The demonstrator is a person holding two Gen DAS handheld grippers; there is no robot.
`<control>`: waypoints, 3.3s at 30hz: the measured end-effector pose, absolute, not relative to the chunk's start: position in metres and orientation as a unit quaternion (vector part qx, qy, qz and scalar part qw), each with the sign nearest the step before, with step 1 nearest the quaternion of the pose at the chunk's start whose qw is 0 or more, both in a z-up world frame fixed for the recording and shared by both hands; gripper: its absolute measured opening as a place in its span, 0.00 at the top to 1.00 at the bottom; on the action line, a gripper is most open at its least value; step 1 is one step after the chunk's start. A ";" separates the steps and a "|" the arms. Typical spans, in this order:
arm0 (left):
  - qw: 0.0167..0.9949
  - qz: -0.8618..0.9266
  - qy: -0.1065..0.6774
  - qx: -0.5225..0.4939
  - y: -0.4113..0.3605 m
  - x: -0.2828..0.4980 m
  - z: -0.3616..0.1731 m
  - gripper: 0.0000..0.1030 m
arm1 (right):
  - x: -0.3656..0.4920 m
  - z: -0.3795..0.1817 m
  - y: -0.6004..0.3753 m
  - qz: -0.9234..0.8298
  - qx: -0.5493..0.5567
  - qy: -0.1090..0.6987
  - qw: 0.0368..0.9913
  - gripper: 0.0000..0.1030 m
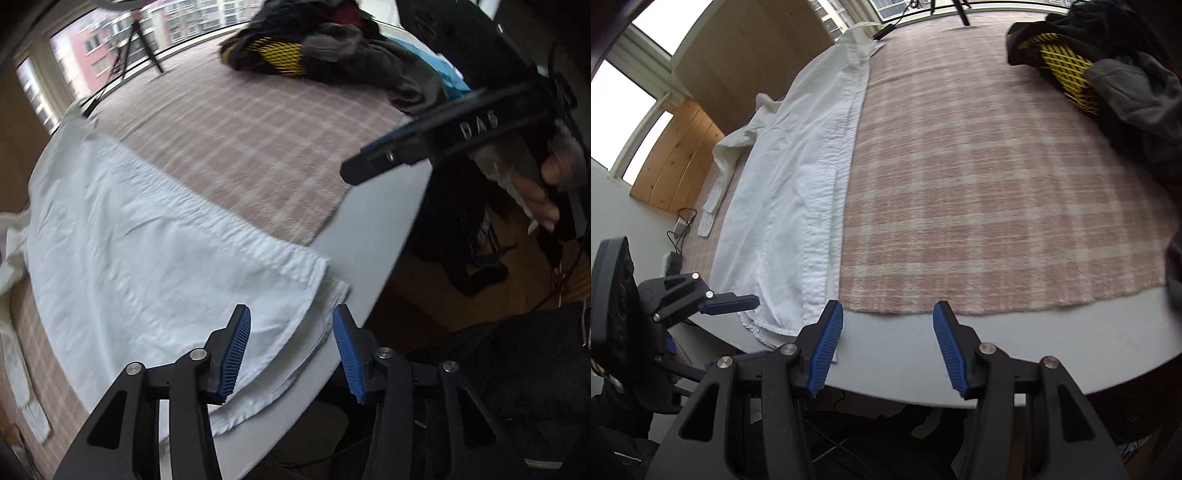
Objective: Fold clothes
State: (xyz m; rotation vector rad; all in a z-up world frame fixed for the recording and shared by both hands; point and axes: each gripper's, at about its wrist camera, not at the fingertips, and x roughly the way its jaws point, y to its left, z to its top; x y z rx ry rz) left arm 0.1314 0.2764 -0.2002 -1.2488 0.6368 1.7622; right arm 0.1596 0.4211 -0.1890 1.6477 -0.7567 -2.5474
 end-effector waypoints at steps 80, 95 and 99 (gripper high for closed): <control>0.294 0.790 0.048 -0.536 0.253 0.083 -0.195 0.47 | -0.012 -0.194 0.316 -0.754 0.578 -0.181 0.253 0.93; 0.255 0.797 -0.010 -0.548 0.193 0.065 -0.210 0.99 | -0.033 -0.203 0.385 -0.722 0.553 -0.321 0.265 0.74; 0.260 0.790 0.004 -0.555 0.195 0.072 -0.212 0.98 | -0.074 -0.231 0.395 -0.728 0.574 -0.294 0.233 0.74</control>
